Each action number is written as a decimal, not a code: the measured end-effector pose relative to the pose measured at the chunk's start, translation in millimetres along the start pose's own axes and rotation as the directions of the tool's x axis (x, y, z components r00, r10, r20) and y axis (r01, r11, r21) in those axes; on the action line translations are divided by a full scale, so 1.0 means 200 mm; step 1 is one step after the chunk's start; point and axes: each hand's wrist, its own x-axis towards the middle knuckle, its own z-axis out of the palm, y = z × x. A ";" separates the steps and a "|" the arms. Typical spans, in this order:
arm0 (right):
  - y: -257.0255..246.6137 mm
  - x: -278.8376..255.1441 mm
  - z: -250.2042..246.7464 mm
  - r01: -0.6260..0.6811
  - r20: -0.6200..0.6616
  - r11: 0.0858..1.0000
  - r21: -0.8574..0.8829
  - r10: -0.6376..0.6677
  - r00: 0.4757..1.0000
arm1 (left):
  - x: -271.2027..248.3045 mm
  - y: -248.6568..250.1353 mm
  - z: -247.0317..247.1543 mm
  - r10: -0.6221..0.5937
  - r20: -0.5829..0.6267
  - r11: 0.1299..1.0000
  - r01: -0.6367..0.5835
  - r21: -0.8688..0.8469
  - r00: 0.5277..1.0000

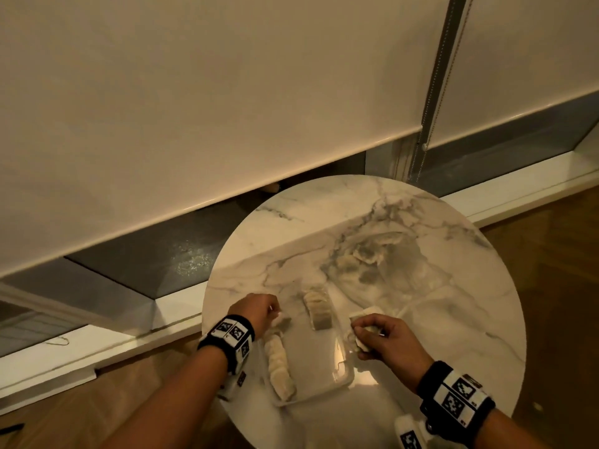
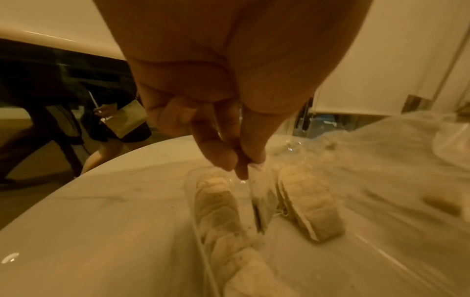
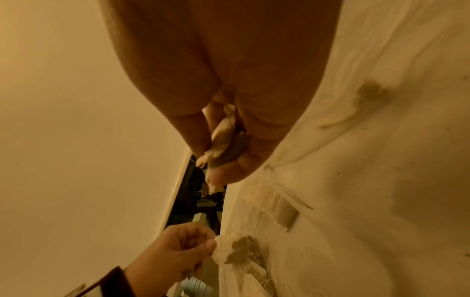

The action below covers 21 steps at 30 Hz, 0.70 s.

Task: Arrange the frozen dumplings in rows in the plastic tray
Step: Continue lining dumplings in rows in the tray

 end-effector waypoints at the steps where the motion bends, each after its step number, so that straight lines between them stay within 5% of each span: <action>1: 0.01 0.00 -0.01 0.001 -0.003 1.000 0.008 -0.001 1.000 | 0.03 0.01 -0.01 0.021 0.025 0.999 -0.022 0.039 0.999; 7: 0.05 -0.02 -0.08 -0.013 -0.036 0.999 0.052 0.015 0.999 | 0.18 0.11 -0.08 0.084 0.123 0.927 -0.123 0.355 0.989; 16: 0.12 -0.06 -0.13 -0.029 -0.067 0.995 0.093 0.035 0.997 | 0.23 0.29 -0.07 0.171 0.233 0.637 -0.287 0.716 0.957; 21: 0.11 -0.08 -0.14 -0.033 -0.057 0.995 0.092 0.039 0.998 | 0.21 0.31 -0.08 0.212 0.176 0.656 -0.274 0.704 0.961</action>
